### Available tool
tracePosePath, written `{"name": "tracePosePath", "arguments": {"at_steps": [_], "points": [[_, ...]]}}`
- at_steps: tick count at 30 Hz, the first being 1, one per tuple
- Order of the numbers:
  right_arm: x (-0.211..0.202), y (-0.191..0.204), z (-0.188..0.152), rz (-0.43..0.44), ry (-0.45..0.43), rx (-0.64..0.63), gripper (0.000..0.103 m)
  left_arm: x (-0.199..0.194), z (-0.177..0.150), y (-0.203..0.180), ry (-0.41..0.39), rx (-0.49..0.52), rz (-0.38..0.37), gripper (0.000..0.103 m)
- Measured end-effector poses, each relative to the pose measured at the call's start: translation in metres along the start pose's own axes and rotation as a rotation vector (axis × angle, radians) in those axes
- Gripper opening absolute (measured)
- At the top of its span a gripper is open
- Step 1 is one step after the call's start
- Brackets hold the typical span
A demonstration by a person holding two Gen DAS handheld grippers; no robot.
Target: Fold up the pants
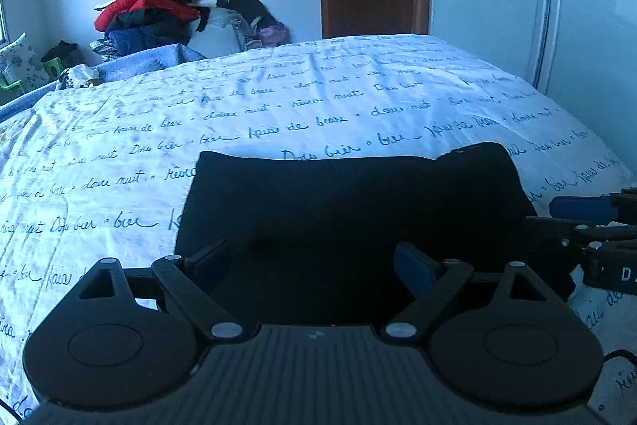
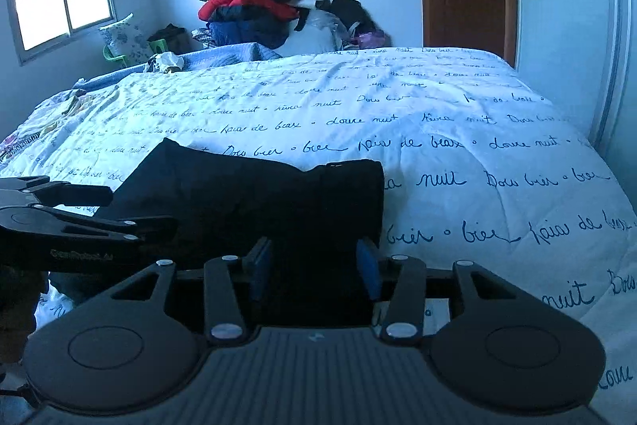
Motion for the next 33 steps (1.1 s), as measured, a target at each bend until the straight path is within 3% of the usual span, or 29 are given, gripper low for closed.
{"name": "tracePosePath", "arguments": {"at_steps": [3, 10, 13, 15, 23, 30, 33], "points": [[0.004, -0.006, 0.001, 0.008, 0.009, 0.020, 0.052, 0.000, 0.000, 0.006, 0.002, -0.005, 0.015, 0.090], [0.008, -0.024, -0.001, 0.035, 0.028, 0.101, 0.052, 0.003, -0.001, 0.021, 0.004, -0.003, 0.039, 0.090], [0.011, -0.030, -0.002, 0.054, 0.038, 0.124, 0.066, 0.005, -0.002, 0.032, 0.000, 0.007, 0.041, 0.090], [0.013, -0.034, -0.002, 0.068, 0.042, 0.133, 0.069, 0.009, -0.001, 0.044, 0.016, -0.016, 0.031, 0.090], [0.029, -0.054, -0.006, 0.170, 0.086, 0.239, 0.069, 0.022, -0.005, 0.094, 0.088, -0.190, -0.081, 0.087], [0.046, -0.066, -0.007, 0.402, 0.152, 0.327, 0.070, 0.038, -0.016, 0.129, 0.173, -0.380, -0.273, 0.089], [0.052, -0.069, -0.006, 0.477, 0.183, 0.322, 0.070, 0.043, -0.017, 0.136, 0.183, -0.398, -0.357, 0.090]]}}
Point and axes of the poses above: each gripper's, at about its wrist camera, not at the fingertips, and x roughly the way its jaws point, y to its left, z to its top, the point moved 4 cm from there along x, roughly the way its jaws point, and after that the axes turned 1 degree about y, right-handed, at the moved point
